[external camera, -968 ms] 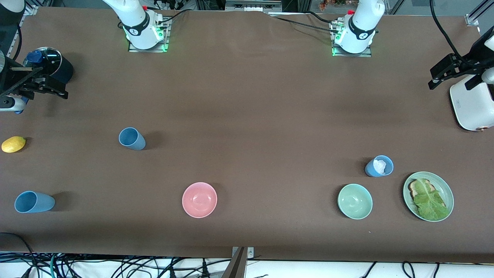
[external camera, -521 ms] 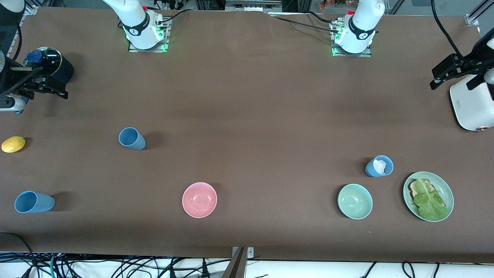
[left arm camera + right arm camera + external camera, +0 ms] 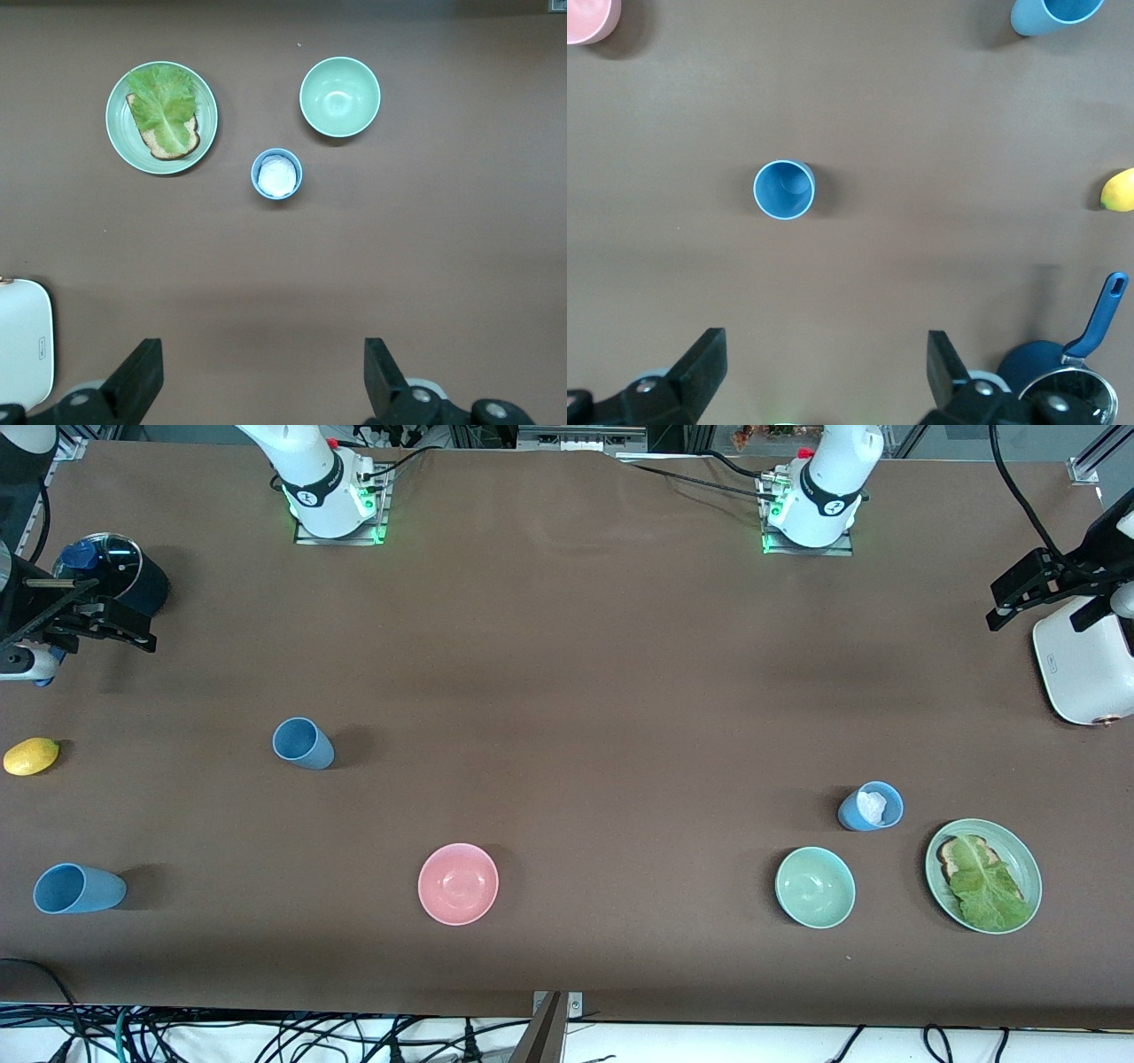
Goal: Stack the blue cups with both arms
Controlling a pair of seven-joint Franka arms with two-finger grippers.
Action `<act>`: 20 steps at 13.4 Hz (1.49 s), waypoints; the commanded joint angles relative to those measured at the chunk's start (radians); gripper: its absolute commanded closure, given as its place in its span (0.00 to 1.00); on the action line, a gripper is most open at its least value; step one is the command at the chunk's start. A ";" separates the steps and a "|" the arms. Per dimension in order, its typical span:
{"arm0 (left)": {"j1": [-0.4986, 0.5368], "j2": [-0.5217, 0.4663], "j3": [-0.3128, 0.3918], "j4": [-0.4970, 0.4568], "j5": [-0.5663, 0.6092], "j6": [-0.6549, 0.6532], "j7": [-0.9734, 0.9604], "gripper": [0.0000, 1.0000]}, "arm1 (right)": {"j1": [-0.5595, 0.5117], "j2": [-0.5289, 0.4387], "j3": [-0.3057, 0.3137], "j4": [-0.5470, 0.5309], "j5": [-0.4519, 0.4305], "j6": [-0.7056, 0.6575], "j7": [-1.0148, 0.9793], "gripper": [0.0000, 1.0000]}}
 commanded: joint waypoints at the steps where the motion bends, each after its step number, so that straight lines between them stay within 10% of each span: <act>1: 0.006 0.024 -0.003 0.026 -0.030 -0.013 0.026 0.00 | -0.005 -0.002 0.006 0.011 -0.010 -0.012 0.004 0.00; 20: 0.030 0.101 -0.026 0.131 -0.033 -0.091 0.022 0.00 | -0.005 -0.002 0.006 0.011 -0.010 -0.012 0.006 0.00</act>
